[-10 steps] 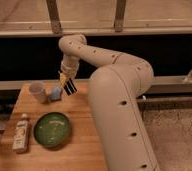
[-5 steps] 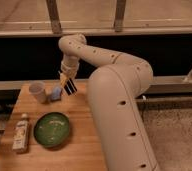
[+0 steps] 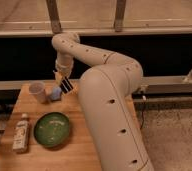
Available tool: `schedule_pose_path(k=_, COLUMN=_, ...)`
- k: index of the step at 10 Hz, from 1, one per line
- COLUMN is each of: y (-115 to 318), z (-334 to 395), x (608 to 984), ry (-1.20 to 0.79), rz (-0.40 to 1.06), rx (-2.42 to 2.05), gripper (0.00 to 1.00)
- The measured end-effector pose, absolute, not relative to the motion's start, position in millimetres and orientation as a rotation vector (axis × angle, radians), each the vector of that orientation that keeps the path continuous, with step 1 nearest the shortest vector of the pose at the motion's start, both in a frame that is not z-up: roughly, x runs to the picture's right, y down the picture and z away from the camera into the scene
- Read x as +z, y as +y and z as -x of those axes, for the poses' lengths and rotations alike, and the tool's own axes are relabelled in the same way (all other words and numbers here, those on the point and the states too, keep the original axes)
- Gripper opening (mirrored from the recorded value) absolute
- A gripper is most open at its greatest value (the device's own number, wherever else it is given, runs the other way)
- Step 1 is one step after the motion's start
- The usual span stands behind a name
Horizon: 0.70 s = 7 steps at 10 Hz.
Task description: Place the eraser on the white sponge
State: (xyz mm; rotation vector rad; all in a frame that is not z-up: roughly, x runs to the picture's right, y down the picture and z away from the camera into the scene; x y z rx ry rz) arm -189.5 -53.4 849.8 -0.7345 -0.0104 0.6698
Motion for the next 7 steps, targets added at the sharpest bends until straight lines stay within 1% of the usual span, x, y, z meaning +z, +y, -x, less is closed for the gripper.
schedule_pose_path(k=7, y=-48, z=223, x=878, ry=0.000, rz=0.785, rx=0.580, gripper=0.00)
